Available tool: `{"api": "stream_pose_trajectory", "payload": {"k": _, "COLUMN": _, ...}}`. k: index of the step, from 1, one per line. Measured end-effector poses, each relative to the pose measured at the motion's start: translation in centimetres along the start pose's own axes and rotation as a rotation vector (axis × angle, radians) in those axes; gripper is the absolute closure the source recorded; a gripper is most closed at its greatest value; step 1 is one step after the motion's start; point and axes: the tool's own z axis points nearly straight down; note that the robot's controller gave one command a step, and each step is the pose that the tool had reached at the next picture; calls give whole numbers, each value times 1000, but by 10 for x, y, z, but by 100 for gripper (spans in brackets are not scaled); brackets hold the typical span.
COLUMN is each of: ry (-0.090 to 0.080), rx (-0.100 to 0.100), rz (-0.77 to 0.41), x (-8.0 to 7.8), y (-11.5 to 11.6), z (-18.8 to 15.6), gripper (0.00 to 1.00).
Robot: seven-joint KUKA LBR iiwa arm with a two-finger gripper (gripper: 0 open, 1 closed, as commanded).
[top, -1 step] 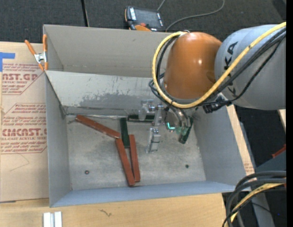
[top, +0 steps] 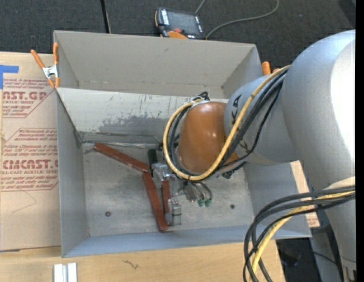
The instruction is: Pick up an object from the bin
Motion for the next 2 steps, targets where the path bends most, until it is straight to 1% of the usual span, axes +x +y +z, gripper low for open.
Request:
{"api": "stream_pose_trajectory", "payload": {"k": 1, "ry": -6, "rx": 1, "rz": 37, "x": -37, "y": -49, "z": -3, "gripper": 0}}
{"api": "stream_pose_trajectory", "payload": {"k": 2, "ry": -2, "rx": -1, "rz": 34, "x": -35, "y": -46, "z": -2, "gripper": 100}}
